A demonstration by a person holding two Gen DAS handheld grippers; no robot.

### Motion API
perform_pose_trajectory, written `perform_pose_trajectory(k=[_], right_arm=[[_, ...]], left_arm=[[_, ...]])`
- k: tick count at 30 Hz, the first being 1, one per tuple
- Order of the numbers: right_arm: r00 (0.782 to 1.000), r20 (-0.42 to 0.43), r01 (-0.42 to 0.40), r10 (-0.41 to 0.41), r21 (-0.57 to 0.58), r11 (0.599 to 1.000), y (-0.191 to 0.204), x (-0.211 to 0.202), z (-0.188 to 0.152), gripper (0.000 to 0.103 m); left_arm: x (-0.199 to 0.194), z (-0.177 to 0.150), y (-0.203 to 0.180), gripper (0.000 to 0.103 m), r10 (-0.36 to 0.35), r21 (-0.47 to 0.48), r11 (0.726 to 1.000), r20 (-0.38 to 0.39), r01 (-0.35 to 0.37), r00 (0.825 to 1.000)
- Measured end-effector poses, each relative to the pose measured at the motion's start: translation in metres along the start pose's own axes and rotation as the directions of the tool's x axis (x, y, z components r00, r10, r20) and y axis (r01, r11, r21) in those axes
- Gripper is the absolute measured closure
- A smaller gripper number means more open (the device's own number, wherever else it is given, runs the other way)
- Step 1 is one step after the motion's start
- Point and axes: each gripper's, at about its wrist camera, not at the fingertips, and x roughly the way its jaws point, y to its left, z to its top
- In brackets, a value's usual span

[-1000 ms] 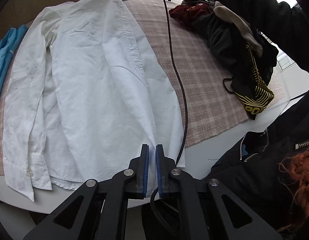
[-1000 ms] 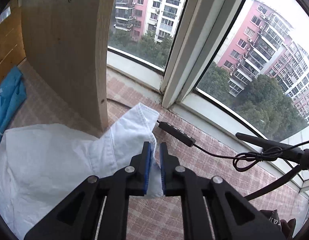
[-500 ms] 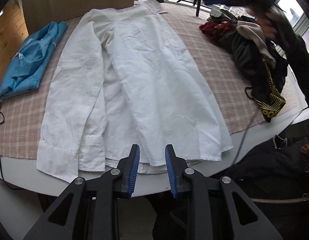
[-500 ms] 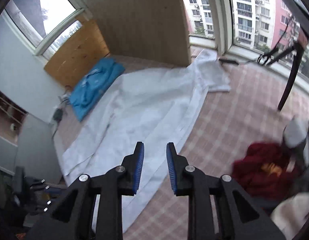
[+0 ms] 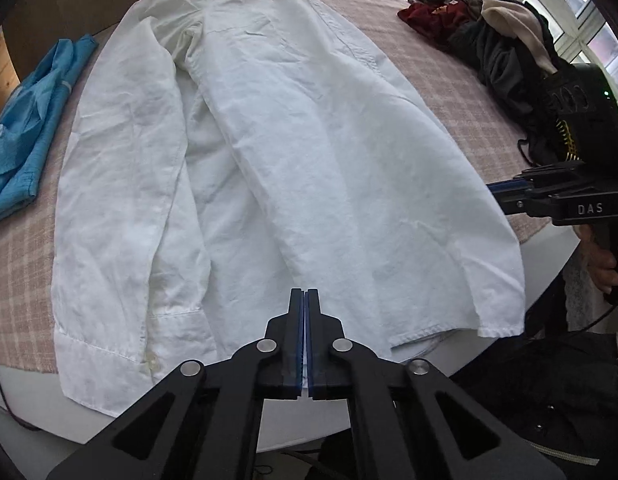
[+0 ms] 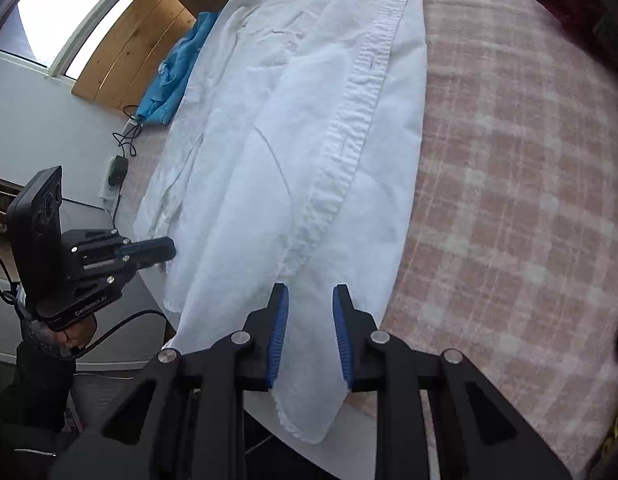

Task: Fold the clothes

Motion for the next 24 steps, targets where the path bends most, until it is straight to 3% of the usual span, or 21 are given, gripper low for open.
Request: perform_pose_trajectory(k=[3, 6, 8, 10, 15, 16, 20, 21, 22, 24], right_arm=[[1.000, 0.001, 0.023, -0.023, -0.017, 1.000, 0.015, 0.005, -0.004, 0.080], [0.999, 0.004, 0.051, -0.051, -0.009, 0.999, 0.028, 0.012, 0.000, 0.080], [0.998, 0.016, 0.062, -0.062, -0.007, 0.998, 0.034, 0.009, 0.000, 0.080], [0.997, 0.030, 0.072, -0.073, 0.007, 0.997, 0.035, 0.003, -0.001, 0.080], [0.995, 0.058, 0.083, -0.087, 0.064, 0.995, 0.025, -0.012, -0.004, 0.080], [0.994, 0.066, 0.077, -0.082, 0.077, 0.994, 0.022, -0.014, -0.004, 0.080], [0.992, 0.094, 0.074, -0.086, 0.120, 0.990, 0.011, -0.023, -0.006, 0.080], [0.990, 0.103, 0.079, -0.092, 0.127, 0.989, 0.009, -0.025, -0.007, 0.080], [0.990, 0.108, 0.077, -0.092, 0.132, 0.988, 0.007, -0.027, -0.008, 0.080], [0.990, 0.113, 0.063, -0.080, 0.141, 0.988, 0.003, -0.029, -0.009, 0.079]], left_arm=[[-0.002, -0.006, 0.004, 0.103, 0.082, 0.040, 0.996, 0.002, -0.082, 0.997], [-0.019, -0.017, 0.001, 0.096, 0.045, 0.056, 0.997, 0.019, -0.046, 0.999], [-0.041, -0.027, -0.018, 0.091, -0.011, 0.133, 0.991, 0.068, 0.002, 0.998], [-0.061, -0.037, -0.042, 0.071, -0.078, 0.213, 0.976, 0.102, 0.055, 0.992], [-0.071, -0.024, -0.108, 0.066, -0.198, 0.339, 0.928, 0.106, 0.152, 0.974], [-0.064, -0.019, -0.115, 0.065, -0.188, 0.348, 0.926, 0.095, 0.144, 0.977], [-0.035, -0.003, -0.132, 0.066, -0.135, 0.367, 0.924, 0.053, 0.107, 0.989], [-0.028, -0.002, -0.129, 0.077, -0.117, 0.359, 0.929, 0.041, 0.094, 0.992], [-0.025, -0.001, -0.120, 0.096, -0.112, 0.335, 0.937, 0.028, 0.096, 0.993], [-0.018, 0.000, -0.102, 0.101, -0.105, 0.284, 0.954, 0.002, 0.100, 0.994]])
